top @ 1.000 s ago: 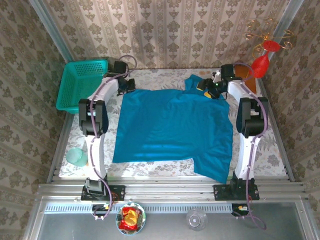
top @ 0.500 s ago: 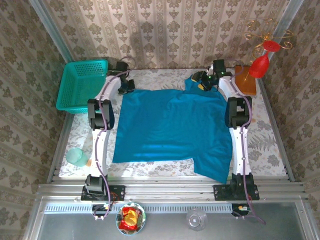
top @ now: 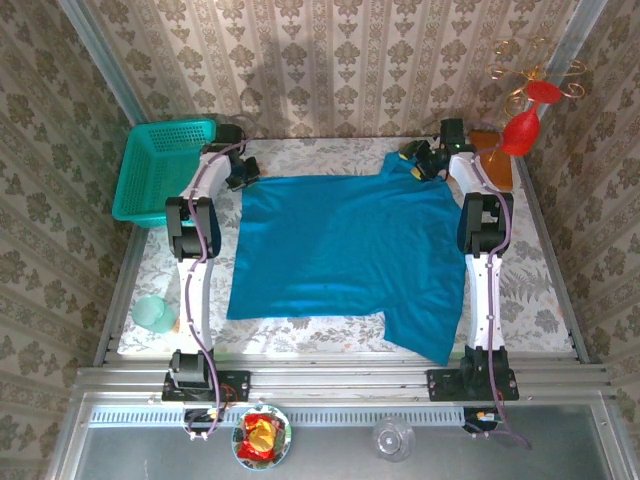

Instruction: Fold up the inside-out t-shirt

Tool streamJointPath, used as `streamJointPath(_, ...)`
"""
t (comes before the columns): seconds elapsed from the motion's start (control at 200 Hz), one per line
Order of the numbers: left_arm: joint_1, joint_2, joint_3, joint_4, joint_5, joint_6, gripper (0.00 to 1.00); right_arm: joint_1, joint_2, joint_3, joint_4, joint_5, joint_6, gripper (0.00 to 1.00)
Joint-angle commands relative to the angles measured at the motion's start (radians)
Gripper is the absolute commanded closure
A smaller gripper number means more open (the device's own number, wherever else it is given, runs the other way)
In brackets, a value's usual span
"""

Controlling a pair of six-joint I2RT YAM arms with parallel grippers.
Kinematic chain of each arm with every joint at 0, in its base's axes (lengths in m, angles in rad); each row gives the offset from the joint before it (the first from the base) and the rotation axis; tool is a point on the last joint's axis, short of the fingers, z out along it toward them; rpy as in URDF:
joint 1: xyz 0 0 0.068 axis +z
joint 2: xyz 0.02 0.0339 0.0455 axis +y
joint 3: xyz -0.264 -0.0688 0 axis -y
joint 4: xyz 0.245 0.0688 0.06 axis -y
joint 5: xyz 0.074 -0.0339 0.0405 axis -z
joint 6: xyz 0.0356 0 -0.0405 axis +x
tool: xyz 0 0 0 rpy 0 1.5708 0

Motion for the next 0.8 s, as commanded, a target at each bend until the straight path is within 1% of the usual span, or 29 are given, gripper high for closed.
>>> streamJointPath(0.0, -0.013, 0.001, 0.005, -0.025, 0.025, 0.004, 0.99, 0.024, -0.095, -0.025, 0.031, -0.028, -0.038, 0.34)
streamJointPath(0.07, -0.024, -0.022, 0.009, -0.018, 0.037, 0.010, 0.94, 0.037, -0.105, -0.034, 0.048, -0.022, -0.034, 0.33)
streamJointPath(0.13, -0.035, -0.042, 0.012, -0.011, 0.051, 0.013, 0.85, 0.043, -0.090, -0.027, 0.064, -0.024, -0.015, 0.33)
streamJointPath(0.165, -0.041, -0.048, 0.020, -0.018, 0.057, 0.016, 0.83, 0.045, -0.075, -0.013, 0.064, -0.026, -0.003, 0.33)
streamJointPath(0.26, -0.059, -0.072, 0.037, -0.042, 0.072, 0.028, 0.80, 0.050, -0.036, 0.026, 0.057, -0.036, 0.019, 0.33)
streamJointPath(0.425, -0.079, -0.141, -0.021, -0.044, 0.109, 0.030, 0.79, 0.071, 0.004, 0.068, 0.067, -0.042, 0.030, 0.33)
streamJointPath(0.535, -0.096, -0.218, -0.110, -0.025, 0.122, 0.042, 0.79, 0.089, 0.022, 0.089, 0.114, -0.073, 0.055, 0.33)
streamJointPath(0.64, -0.096, -0.309, -0.237, 0.015, 0.162, 0.042, 0.78, 0.107, 0.049, 0.130, 0.117, -0.059, 0.072, 0.33)
streamJointPath(0.795, -0.076, -0.473, -0.462, 0.078, 0.181, 0.048, 0.78, 0.123, 0.125, 0.216, 0.101, -0.034, 0.113, 0.34)
